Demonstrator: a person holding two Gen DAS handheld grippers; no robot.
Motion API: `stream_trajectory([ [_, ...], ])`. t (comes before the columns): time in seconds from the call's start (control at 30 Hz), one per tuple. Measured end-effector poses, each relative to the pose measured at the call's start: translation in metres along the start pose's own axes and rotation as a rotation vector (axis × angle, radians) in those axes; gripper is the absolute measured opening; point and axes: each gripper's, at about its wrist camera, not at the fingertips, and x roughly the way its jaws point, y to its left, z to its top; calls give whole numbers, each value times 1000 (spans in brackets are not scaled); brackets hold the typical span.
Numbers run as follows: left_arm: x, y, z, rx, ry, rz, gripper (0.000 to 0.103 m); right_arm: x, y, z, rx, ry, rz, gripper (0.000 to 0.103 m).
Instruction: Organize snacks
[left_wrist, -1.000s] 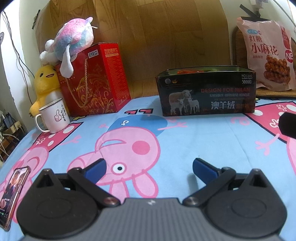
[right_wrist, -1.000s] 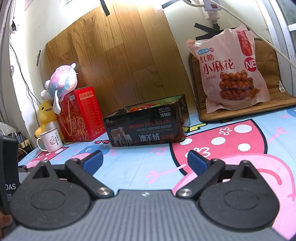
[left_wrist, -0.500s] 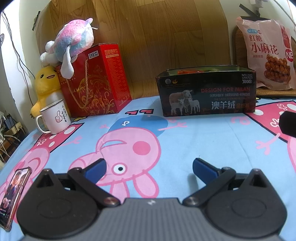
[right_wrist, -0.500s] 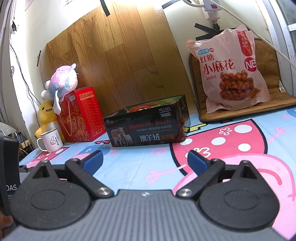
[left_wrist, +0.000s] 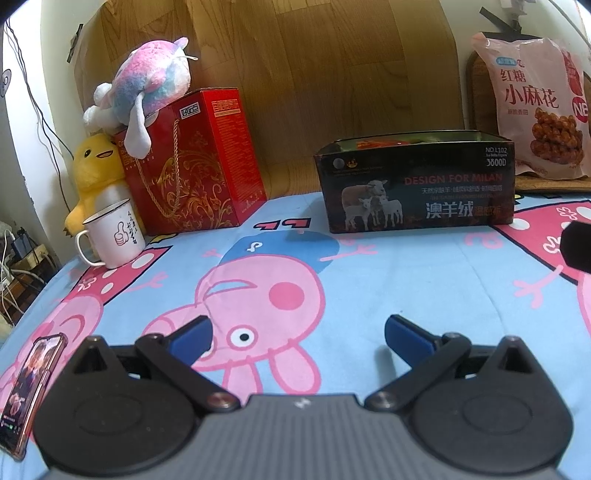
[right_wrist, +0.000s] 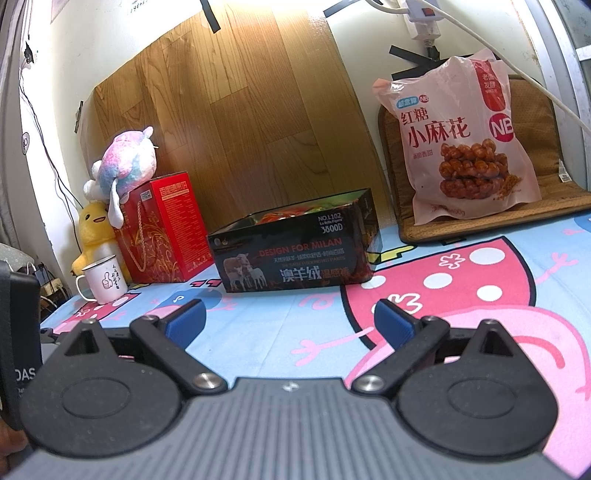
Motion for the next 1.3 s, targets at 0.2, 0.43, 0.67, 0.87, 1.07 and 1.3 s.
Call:
stream_trajectory([
  [0.2,0,1,0,3,1,1,103,0,0,0,1,0,0,99],
  [0.43,0,0,0,3,1,2,103,1,0,0,1,-1,1,99],
  [0.67,0,1,0,4,1,2,103,1,1,0,1,-1,2,99],
  [0.87,0,1,0,5,1,2,103,0,-1,0,1,0,4,99],
  [1.07,0,-1,0,10,-3,4,103,1,-1,0,1,-1,5,99],
  [1.3,-2,-1,0,12,-21,-1,103,1,-1,0,1,-1,6,99],
])
